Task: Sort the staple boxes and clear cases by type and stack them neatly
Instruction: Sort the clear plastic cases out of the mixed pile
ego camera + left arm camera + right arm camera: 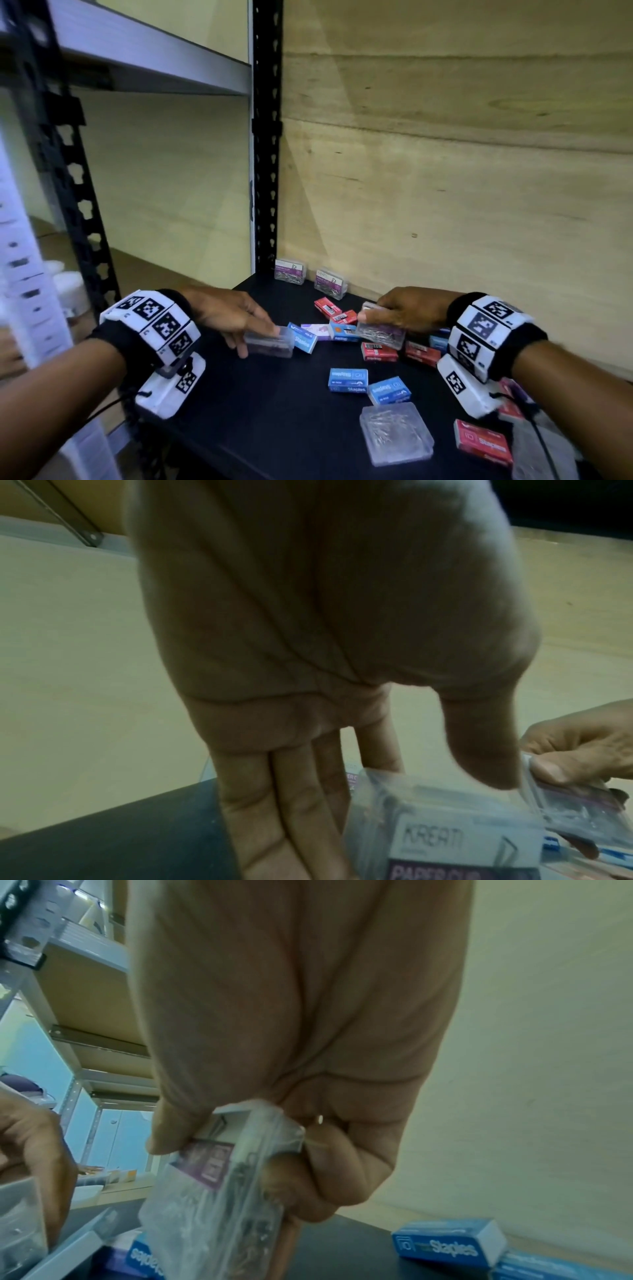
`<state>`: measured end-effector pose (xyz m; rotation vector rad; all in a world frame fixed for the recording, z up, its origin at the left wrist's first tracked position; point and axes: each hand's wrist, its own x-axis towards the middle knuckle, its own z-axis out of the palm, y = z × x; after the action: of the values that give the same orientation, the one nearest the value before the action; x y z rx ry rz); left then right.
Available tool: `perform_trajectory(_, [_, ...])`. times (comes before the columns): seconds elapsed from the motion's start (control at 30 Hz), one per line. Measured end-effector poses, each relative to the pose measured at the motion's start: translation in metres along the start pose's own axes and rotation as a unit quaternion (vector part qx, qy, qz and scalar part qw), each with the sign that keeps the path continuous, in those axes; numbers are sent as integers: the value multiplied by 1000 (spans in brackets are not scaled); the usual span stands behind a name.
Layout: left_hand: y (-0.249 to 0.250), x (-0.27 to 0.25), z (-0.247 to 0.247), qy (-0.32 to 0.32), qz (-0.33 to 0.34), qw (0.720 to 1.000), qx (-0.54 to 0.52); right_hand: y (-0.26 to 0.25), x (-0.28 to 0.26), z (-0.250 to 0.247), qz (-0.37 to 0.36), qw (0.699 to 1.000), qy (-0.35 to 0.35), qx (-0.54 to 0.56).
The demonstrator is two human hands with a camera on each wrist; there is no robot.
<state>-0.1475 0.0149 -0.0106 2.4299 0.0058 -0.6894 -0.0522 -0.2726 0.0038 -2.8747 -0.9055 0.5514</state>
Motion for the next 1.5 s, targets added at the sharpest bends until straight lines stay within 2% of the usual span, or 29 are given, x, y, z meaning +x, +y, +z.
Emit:
perform_trajectory(0.17, [-1, -2, -3, -12, 20, 998, 55, -5, 3, 0, -17, 1000, -7, -10])
perform_trajectory(0.33, [-5, 0, -20, -11, 26, 998, 49, -12, 13, -7, -15, 1000, 4, -9])
perform_trajectory(0.53, [-1, 11, -62, 55, 28, 996, 61, -30, 42, -22, -24, 999, 45, -6])
perform_trajectory(0.7, [-3, 46, -87, 101, 14, 992, 74, -45, 78, -30, -31, 996, 77, -16])
perform_trajectory(1.0, [-24, 103, -100, 68, -24, 993, 93, -55, 134, -21, -23, 994, 96, -36])
perform_trajectory(1.23, [-33, 119, -105, 55, -3, 996, 77, -57, 147, -21, -27, 994, 101, -32])
perform_trajectory(1.4, [-34, 121, -102, 54, -17, 994, 97, -56, 147, -19, -32, 993, 109, -28])
perform_trajectory(1.5, [-24, 114, -101, 82, -47, 985, 141, -56, 145, -19, -34, 991, 124, -25])
